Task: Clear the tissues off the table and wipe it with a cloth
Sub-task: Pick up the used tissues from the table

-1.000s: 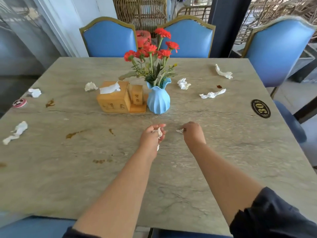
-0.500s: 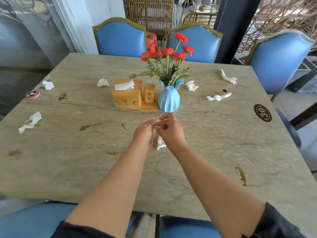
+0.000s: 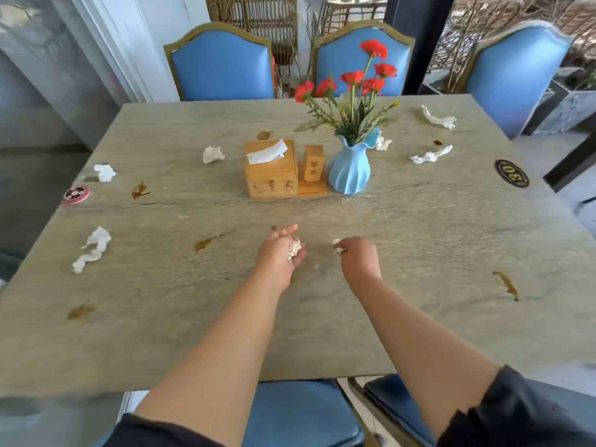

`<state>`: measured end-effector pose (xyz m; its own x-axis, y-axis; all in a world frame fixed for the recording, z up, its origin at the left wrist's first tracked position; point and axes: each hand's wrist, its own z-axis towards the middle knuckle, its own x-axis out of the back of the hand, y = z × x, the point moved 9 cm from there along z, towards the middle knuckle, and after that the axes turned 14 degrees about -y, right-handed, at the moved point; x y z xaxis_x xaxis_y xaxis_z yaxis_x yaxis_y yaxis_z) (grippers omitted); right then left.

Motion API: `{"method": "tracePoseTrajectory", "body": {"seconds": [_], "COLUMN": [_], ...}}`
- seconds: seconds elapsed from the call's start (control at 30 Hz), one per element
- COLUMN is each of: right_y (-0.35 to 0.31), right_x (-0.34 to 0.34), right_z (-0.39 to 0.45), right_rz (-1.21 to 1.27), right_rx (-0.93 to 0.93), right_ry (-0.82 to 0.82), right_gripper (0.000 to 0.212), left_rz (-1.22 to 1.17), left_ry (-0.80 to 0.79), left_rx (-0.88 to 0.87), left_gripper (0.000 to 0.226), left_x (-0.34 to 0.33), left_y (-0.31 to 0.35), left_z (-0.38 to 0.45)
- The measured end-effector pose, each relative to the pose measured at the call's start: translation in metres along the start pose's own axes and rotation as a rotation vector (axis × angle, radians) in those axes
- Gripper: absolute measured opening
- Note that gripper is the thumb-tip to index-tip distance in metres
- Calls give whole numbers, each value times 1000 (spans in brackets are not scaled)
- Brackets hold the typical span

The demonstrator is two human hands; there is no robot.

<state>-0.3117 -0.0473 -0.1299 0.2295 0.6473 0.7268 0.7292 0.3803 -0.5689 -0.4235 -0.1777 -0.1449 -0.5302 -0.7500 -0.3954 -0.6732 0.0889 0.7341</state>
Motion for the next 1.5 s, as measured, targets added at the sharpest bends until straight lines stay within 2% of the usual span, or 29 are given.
{"method": "tracePoseTrajectory", "body": {"seconds": [0.07,0.17,0.23,0.37,0.47,0.57,0.67,0.73,0.8,0.93,1.03,1.1,1.27,1.43,1.5], "right_y": [-19,-61,-85,-123,-146,-175,-204,-225,-246,-289,-322,-345,-380,-409,-414], "right_x": [4,2,-3,-16,-33,-58,-82,-99,-119,-165,-210,-237,-279,-309,-320], "right_z": [-12,-26,-34,-48,-55,-66,-71,-68,-62,-43,-24,-11,22,42,50], "right_rz": [214,383,445,381,347,326,328,333,350,389,304,184,-80,-278,-345], "right_rx": [32,120,157,218,250,306,324,335,350,357,361,383,413,536,562], "right_ry": [43,17,-36,-88,-145,-260,-330,-337,-332,-280,-300,-333,-351,-379,-346], "right_gripper": [28,15,24,19,16,11,8,15,13,14,24,34,55,57,50], "left_rz": [17,-14,-100,-211,-279,-258,-195,-198,-231,-206,-193,-155,-94,-65,-67], "left_ry": [-6,1,12,11,56,72,136,195,228,308,345,366,367,380,369], "left_rx": [0,2,-25,-66,-117,-208,-257,-279,-312,-318,-301,-282,-243,-229,-230], "left_gripper": [36,37,37,16,9,23,16,15,4,12,8,15,15,20,20], "left_x": [9,20,27,44,70,97,138,171,202,267,319,350,398,417,418], "left_y": [4,9,16,29,38,53,68,78,92,119,135,144,161,167,169], "left_z": [-4,-14,-25,-44,-55,-71,-84,-91,-98,-106,-104,-98,-74,-57,-51]}}
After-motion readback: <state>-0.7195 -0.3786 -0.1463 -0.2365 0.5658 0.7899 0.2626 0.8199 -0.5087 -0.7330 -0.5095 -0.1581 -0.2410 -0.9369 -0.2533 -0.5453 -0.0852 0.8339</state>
